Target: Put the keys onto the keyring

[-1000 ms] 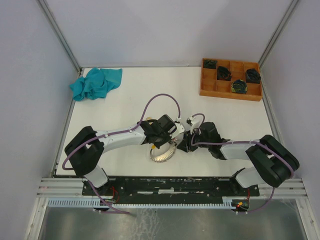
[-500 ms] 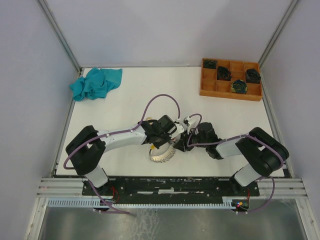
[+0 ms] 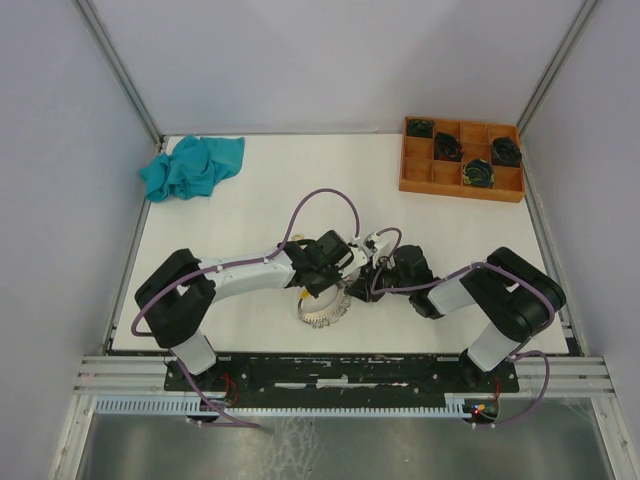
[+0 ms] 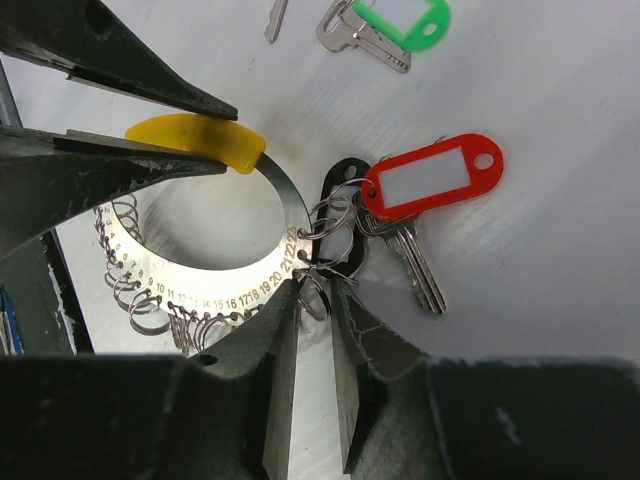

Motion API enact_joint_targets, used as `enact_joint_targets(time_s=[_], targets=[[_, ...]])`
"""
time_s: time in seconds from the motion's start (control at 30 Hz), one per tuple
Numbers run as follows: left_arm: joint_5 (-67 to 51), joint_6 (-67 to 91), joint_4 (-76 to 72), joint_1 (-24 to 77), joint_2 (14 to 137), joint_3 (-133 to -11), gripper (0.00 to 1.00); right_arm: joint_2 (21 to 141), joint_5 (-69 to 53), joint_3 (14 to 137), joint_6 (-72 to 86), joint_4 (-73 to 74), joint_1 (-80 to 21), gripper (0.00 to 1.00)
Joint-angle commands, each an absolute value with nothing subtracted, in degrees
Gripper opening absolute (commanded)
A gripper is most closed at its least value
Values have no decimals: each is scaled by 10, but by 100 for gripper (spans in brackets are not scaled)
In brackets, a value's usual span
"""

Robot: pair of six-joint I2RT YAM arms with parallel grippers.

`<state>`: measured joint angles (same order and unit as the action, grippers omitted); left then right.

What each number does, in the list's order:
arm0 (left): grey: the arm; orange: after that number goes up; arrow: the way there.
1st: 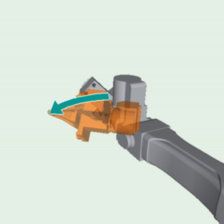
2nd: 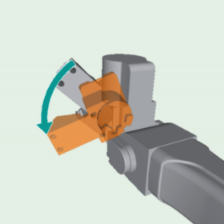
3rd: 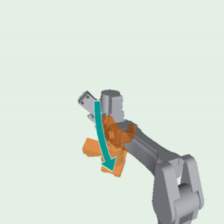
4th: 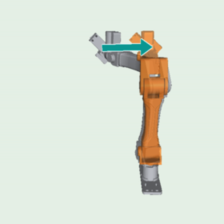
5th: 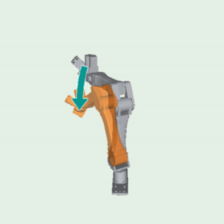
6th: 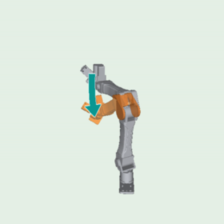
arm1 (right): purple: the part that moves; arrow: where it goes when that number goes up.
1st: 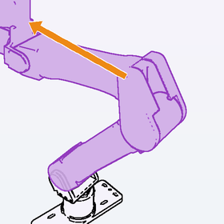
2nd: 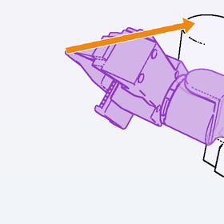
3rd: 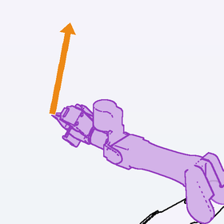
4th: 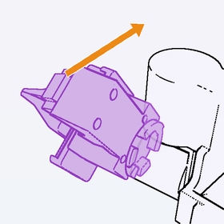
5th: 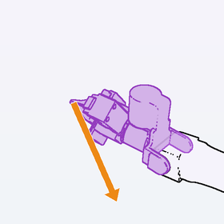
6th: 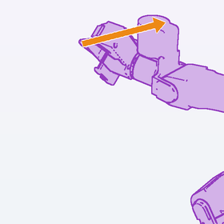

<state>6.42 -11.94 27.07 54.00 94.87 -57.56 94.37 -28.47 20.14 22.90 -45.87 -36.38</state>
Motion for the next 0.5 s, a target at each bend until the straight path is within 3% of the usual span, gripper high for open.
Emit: enact_joint_targets(time_s=[0.0, 0.33, 0.47], targets=[[58, -123, 269, 544, 954, -583, 3, 937, -291, 203, 224, -470, -369, 25], [47, -109, 259, 541, 935, -579, 3, 833, -262, 205, 178, -343, -369, 2], [38, -99, 254, 534, 925, -580, 4, 786, -254, 215, 154, -285, -369, 1]])
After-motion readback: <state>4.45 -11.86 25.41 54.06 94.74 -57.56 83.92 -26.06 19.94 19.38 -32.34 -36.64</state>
